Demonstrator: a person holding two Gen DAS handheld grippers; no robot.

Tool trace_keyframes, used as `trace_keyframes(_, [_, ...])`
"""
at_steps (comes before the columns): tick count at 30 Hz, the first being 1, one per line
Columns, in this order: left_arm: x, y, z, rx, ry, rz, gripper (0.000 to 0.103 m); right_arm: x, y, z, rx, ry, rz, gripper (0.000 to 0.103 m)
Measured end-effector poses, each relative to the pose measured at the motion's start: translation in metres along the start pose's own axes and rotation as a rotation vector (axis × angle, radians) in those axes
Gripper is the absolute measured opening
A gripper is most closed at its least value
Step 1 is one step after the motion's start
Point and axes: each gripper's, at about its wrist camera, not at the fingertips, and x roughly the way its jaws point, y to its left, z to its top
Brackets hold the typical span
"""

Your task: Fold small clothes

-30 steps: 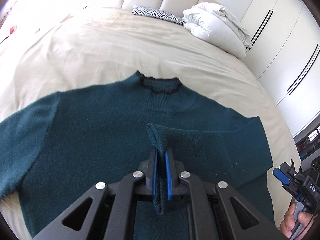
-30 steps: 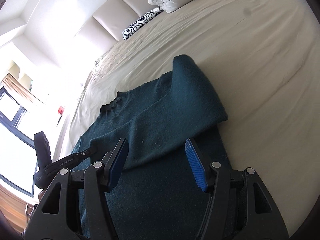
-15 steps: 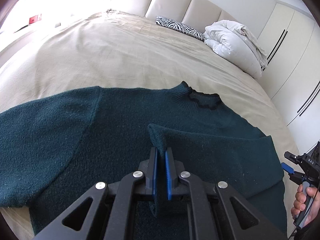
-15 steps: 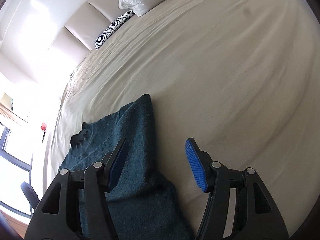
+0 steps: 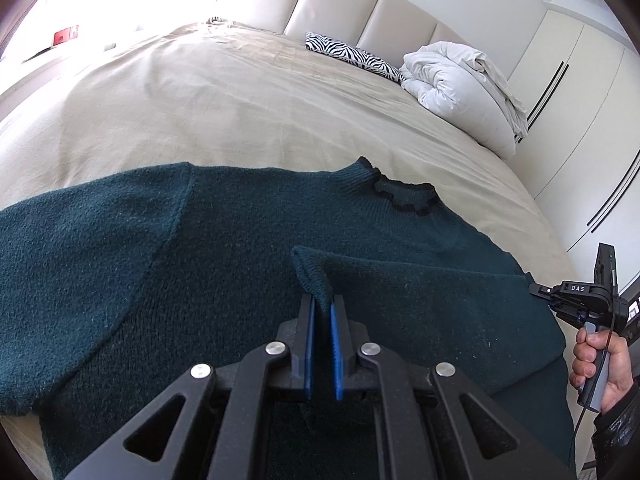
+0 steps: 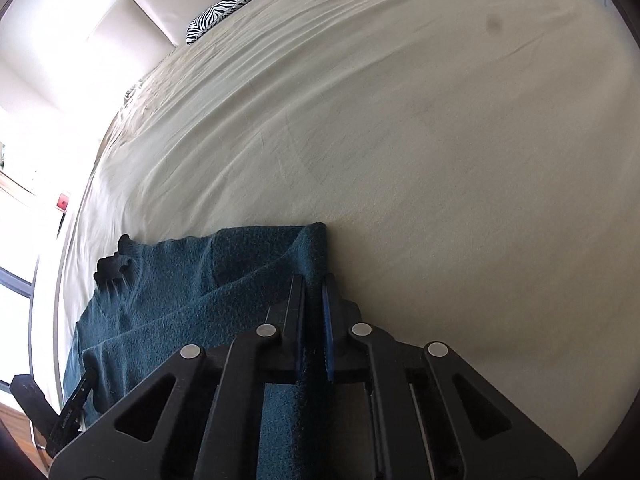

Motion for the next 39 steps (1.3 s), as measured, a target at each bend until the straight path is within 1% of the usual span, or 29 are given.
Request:
trace_keyframes(2, [0.004, 0.001, -0.002, 0.000, 0.010, -0.004, 0.009, 0.001, -0.008, 0.002, 0.022, -0.026, -0.005, 0.004])
trace_keyframes(5, [0.006, 0.006, -0.005, -0.013, 0.010, -0.016, 0.010, 0.005, -0.026, 0.007, 0.095, -0.042, 0.045, 0.004])
trace_keyframes(6, [0.006, 0.006, -0.005, -0.013, 0.008, -0.018, 0.010, 0.005, -0.026, 0.005, 0.087, -0.045, 0.056, 0.004])
trace_keyframes(8, [0.005, 0.006, -0.007, -0.010, 0.000, -0.017, 0.010, -0.002, -0.023, 0.002, 0.055, -0.041, 0.059, 0.008])
trace_keyframes(9, [0.005, 0.006, -0.008, -0.010, -0.001, -0.019, 0.010, -0.011, -0.024, -0.002, 0.051, -0.039, 0.047, 0.009])
trace_keyframes(11, [0.006, 0.007, -0.008, -0.014, 0.001, -0.025, 0.010, -0.032, -0.018, -0.015, 0.022, -0.061, 0.032, 0.018])
trace_keyframes(12, [0.006, 0.008, -0.008, -0.016, 0.000, -0.027, 0.010, -0.043, -0.013, -0.023, -0.005, -0.072, 0.025, 0.033])
trace_keyframes(13, [0.005, 0.008, -0.008, -0.016, -0.001, -0.027, 0.010, -0.049, -0.004, -0.034, -0.044, -0.066, 0.005, 0.055])
trace_keyframes(14, [0.005, 0.008, -0.008, -0.014, -0.002, -0.025, 0.010, -0.054, 0.003, -0.044, -0.081, -0.059, -0.020, 0.059])
trace_keyframes(15, [0.005, 0.007, -0.009, -0.012, -0.003, -0.023, 0.011, -0.060, 0.008, -0.054, -0.117, -0.053, -0.044, 0.059])
trace_keyframes(17, [0.004, 0.007, -0.009, -0.011, -0.004, -0.022, 0.011, -0.059, 0.019, -0.070, -0.185, -0.008, -0.076, 0.059])
trace_keyframes(18, [0.004, 0.007, -0.009, -0.013, -0.003, -0.023, 0.012, -0.056, 0.023, -0.078, -0.209, 0.015, -0.094, 0.059])
trace_keyframes(20, [0.004, 0.007, -0.010, -0.016, -0.002, -0.029, 0.013, -0.048, 0.026, -0.085, -0.240, 0.034, -0.135, 0.049])
trace_keyframes(21, [0.003, 0.007, -0.010, -0.017, -0.002, -0.032, 0.013, -0.046, 0.021, -0.086, -0.247, 0.034, -0.164, 0.032])
trace_keyframes(22, [0.002, 0.008, -0.010, -0.018, -0.001, -0.035, 0.014, -0.046, 0.016, -0.085, -0.226, 0.034, -0.146, 0.022])
trace_keyframes(23, [0.002, 0.008, -0.011, -0.019, -0.001, -0.036, 0.014, -0.047, 0.008, -0.083, -0.193, 0.038, -0.109, 0.016])
trace_keyframes(24, [0.001, 0.008, -0.011, -0.019, -0.002, -0.035, 0.014, -0.049, 0.004, -0.082, -0.180, 0.037, -0.105, 0.014])
trace_keyframes(28, [-0.002, 0.007, -0.013, -0.018, -0.010, -0.035, 0.018, -0.047, 0.003, -0.086, -0.234, 0.022, -0.155, 0.011])
trace_keyframes(30, [-0.002, 0.007, -0.015, -0.013, -0.012, -0.040, 0.020, -0.048, -0.004, -0.085, -0.193, 0.007, -0.154, 0.009])
trace_keyframes(31, [-0.001, 0.006, -0.015, -0.010, -0.012, -0.039, 0.021, -0.048, -0.008, -0.085, -0.182, -0.002, -0.164, 0.005])
trace_keyframes(33, [0.001, 0.006, -0.015, -0.005, -0.011, -0.033, 0.021, -0.047, -0.016, -0.085, -0.178, -0.031, -0.245, 0.000])
trace_keyframes(34, [0.002, 0.006, -0.015, -0.004, -0.012, -0.032, 0.021, -0.044, -0.022, -0.085, -0.165, -0.035, -0.260, 0.000])
trace_keyframes(35, [0.002, 0.006, -0.015, -0.004, -0.011, -0.033, 0.021, -0.043, -0.027, -0.087, -0.152, -0.041, -0.230, 0.000])
trace_keyframes(37, [0.001, 0.007, -0.014, -0.011, -0.009, -0.041, 0.021, -0.047, -0.030, -0.087, -0.153, -0.055, -0.197, 0.000])
trace_keyframes(39, [-0.002, 0.008, -0.012, -0.024, 0.001, -0.055, 0.022, -0.058, -0.037, -0.085, -0.100, -0.083, -0.166, 0.000])
